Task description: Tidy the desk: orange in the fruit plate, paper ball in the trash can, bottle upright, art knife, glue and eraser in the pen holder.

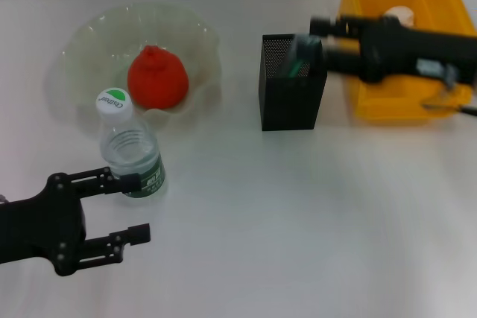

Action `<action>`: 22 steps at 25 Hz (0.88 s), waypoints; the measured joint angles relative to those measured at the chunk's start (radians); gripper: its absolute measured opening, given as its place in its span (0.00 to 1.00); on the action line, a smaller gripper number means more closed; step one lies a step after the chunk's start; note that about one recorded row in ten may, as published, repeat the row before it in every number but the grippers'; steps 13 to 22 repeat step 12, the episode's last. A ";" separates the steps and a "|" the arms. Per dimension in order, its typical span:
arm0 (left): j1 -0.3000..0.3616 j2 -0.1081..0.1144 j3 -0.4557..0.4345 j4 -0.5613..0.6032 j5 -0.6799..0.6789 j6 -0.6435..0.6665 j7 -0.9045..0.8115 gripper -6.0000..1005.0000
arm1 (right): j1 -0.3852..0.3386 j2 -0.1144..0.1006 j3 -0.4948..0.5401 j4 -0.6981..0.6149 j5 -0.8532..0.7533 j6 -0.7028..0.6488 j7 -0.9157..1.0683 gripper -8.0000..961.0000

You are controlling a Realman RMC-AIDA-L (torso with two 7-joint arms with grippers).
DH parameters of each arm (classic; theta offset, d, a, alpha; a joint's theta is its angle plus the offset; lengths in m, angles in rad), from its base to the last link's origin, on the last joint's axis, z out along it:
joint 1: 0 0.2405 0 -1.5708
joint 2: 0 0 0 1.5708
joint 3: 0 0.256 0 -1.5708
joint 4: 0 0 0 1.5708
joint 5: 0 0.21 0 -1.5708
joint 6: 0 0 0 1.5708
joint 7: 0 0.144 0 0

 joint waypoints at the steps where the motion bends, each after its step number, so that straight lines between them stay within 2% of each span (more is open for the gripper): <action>1: -0.001 0.010 -0.001 0.000 0.001 0.018 -0.001 0.68 | -0.016 -0.022 0.000 -0.044 -0.056 -0.191 0.001 0.49; 2: -0.001 0.010 -0.001 0.000 0.001 0.018 -0.001 0.68 | -0.016 -0.022 0.000 -0.044 -0.056 -0.191 0.001 0.54; 4: -0.004 0.023 -0.001 0.000 0.004 0.036 -0.008 0.68 | -0.025 -0.030 0.006 -0.043 -0.111 -0.357 -0.032 0.63; 5: -0.005 0.025 -0.001 0.000 0.005 0.042 -0.012 0.68 | -0.034 -0.028 0.009 -0.033 -0.133 -0.421 -0.062 0.67; 6: -0.007 0.033 -0.001 0.000 0.006 0.055 -0.021 0.68 | -0.061 -0.012 0.011 -0.003 -0.150 -0.482 -0.137 0.71; 7: -0.007 0.033 -0.001 0.000 0.006 0.055 -0.021 0.68 | -0.061 -0.012 0.011 -0.003 -0.150 -0.482 -0.137 0.71; 11: -0.006 0.038 -0.001 0.024 0.006 0.073 -0.054 0.68 | -0.100 0.018 0.011 0.089 -0.152 -0.476 -0.310 0.71; 22: -0.006 0.038 -0.001 0.024 0.006 0.073 -0.054 0.68 | -0.100 0.018 0.011 0.089 -0.152 -0.476 -0.310 0.71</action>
